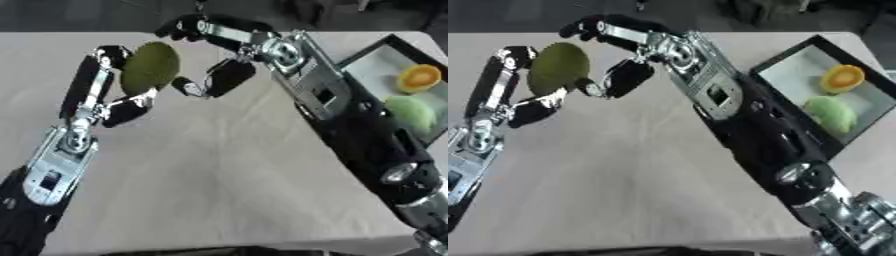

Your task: Pick up the objects with one hand, pass them to the other hand, and then place them into the box on the other side of the table.

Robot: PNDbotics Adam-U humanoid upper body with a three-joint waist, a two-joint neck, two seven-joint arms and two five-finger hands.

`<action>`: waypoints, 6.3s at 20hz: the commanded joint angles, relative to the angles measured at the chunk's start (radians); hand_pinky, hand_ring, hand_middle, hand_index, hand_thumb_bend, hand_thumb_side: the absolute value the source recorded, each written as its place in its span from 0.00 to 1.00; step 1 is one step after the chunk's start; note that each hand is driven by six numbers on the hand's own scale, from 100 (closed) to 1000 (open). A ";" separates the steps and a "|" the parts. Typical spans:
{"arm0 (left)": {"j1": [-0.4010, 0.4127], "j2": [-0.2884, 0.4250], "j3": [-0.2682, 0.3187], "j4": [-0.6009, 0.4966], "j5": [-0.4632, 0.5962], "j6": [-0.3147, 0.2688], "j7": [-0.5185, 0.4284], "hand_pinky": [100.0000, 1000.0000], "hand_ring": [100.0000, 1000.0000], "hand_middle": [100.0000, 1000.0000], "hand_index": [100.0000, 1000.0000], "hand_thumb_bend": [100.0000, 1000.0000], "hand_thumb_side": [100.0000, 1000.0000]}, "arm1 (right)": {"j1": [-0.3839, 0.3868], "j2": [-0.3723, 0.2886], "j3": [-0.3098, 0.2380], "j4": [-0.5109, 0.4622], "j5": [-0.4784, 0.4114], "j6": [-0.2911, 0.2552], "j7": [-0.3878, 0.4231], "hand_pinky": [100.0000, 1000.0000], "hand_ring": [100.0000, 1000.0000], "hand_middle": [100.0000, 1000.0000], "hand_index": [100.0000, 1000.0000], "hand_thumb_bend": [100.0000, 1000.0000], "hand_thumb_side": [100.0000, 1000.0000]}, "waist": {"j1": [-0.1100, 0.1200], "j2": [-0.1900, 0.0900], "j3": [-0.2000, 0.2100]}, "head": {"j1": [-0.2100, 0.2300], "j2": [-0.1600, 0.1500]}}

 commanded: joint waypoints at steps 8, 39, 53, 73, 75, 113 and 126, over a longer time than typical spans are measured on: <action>-0.031 -0.018 -0.016 -0.024 0.051 -0.041 -0.005 0.62 0.41 0.37 0.49 0.00 0.00 | -0.017 0.028 0.003 0.025 0.012 -0.023 0.010 0.98 0.95 0.94 0.91 0.14 0.10 | 0.003 -0.017 0.007 | -0.007 0.001; -0.016 -0.027 -0.015 -0.020 0.078 -0.001 0.017 0.67 0.47 0.47 0.73 0.49 0.19 | 0.024 -0.011 0.002 -0.042 -0.110 0.100 -0.144 0.96 0.75 0.50 0.49 0.11 0.00 | 0.004 -0.012 0.010 | -0.011 -0.005; 0.017 0.008 0.006 -0.003 0.105 0.132 0.032 0.69 0.52 0.54 0.85 0.67 0.42 | 0.067 -0.089 -0.080 -0.122 -0.168 0.154 -0.242 0.96 0.75 0.50 0.49 0.08 0.00 | 0.006 -0.014 -0.001 | -0.007 -0.004; 0.093 0.125 0.095 -0.053 0.176 0.152 0.119 0.68 0.50 0.51 0.80 0.60 0.42 | 0.225 -0.399 -0.326 -0.091 -0.205 0.194 -0.485 0.96 0.75 0.50 0.49 0.01 0.00 | 0.018 -0.016 -0.017 | -0.089 -0.024; 0.099 0.133 0.103 -0.059 0.182 0.153 0.129 0.68 0.50 0.51 0.80 0.60 0.42 | 0.236 -0.421 -0.346 -0.069 -0.196 0.194 -0.509 0.96 0.75 0.50 0.49 0.10 0.00 | 0.020 -0.016 -0.018 | -0.101 -0.026; 0.145 0.175 0.155 -0.077 0.220 0.147 0.200 0.68 0.49 0.51 0.80 0.58 0.40 | 0.342 -0.474 -0.490 0.274 -0.124 0.258 -0.832 1.00 1.00 1.00 1.00 0.00 0.47 | 0.027 -0.015 -0.012 | -0.101 -0.043; 0.200 0.155 0.300 -0.102 0.298 0.164 0.317 0.70 0.47 0.49 0.80 0.49 0.56 | 0.329 -0.359 -0.552 0.078 -0.265 0.143 -0.786 1.00 0.97 0.96 0.94 0.00 0.45 | 0.026 -0.026 -0.003 | -0.048 -0.026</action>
